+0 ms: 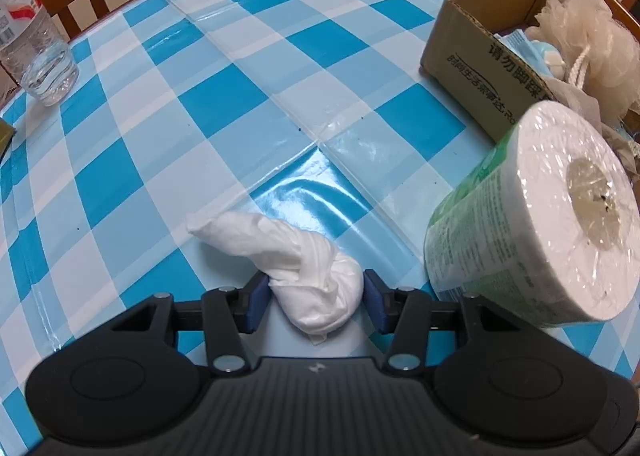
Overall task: Organize soft objects
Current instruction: 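Close the left tool on the white cloth while the right tool grips the brown hair tie, then carry the white cloth and hair tie over the cardboard box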
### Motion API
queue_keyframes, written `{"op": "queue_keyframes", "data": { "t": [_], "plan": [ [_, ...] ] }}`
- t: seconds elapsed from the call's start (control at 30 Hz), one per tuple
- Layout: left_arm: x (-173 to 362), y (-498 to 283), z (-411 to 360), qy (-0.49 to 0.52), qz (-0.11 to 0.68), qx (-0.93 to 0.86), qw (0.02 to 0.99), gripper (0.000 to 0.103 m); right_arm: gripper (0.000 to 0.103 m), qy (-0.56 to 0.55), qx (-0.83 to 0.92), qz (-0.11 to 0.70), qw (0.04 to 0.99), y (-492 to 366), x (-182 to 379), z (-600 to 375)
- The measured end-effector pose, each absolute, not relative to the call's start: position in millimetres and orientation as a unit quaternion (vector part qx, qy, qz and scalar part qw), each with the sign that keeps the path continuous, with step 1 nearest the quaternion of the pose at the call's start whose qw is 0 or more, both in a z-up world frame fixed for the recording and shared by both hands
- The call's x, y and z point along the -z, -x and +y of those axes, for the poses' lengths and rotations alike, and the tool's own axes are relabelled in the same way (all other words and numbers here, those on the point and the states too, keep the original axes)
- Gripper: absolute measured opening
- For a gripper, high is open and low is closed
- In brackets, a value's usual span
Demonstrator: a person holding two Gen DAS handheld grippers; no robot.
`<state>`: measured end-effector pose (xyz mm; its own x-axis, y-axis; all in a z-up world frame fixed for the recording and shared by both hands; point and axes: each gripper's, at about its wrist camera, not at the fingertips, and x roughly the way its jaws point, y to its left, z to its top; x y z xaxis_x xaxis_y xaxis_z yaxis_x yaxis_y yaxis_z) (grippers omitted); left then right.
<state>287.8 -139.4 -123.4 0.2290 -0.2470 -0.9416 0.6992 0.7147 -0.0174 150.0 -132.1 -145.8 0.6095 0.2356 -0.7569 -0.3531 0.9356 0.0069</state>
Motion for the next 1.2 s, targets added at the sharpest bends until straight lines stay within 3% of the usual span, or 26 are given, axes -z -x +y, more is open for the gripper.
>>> {"op": "queue_keyframes", "data": {
  "t": [0.2, 0.33, 1.2],
  "plan": [
    [123, -288, -138, -0.209, 0.537, 0.311, 0.756, 0.047, 0.045, 0.075, -0.150, 0.405, 0.899, -154, 142, -135],
    [122, -286, -137, -0.211, 0.536, 0.312, 0.755, 0.046, 0.038, 0.078, -0.143, 0.408, 0.898, -153, 140, -138],
    [62, -187, -122, -0.235, 0.536, 0.343, 0.735, 0.046, 0.038, 0.072, -0.145, 0.441, 0.883, -81, 94, -185]
  ]
}}
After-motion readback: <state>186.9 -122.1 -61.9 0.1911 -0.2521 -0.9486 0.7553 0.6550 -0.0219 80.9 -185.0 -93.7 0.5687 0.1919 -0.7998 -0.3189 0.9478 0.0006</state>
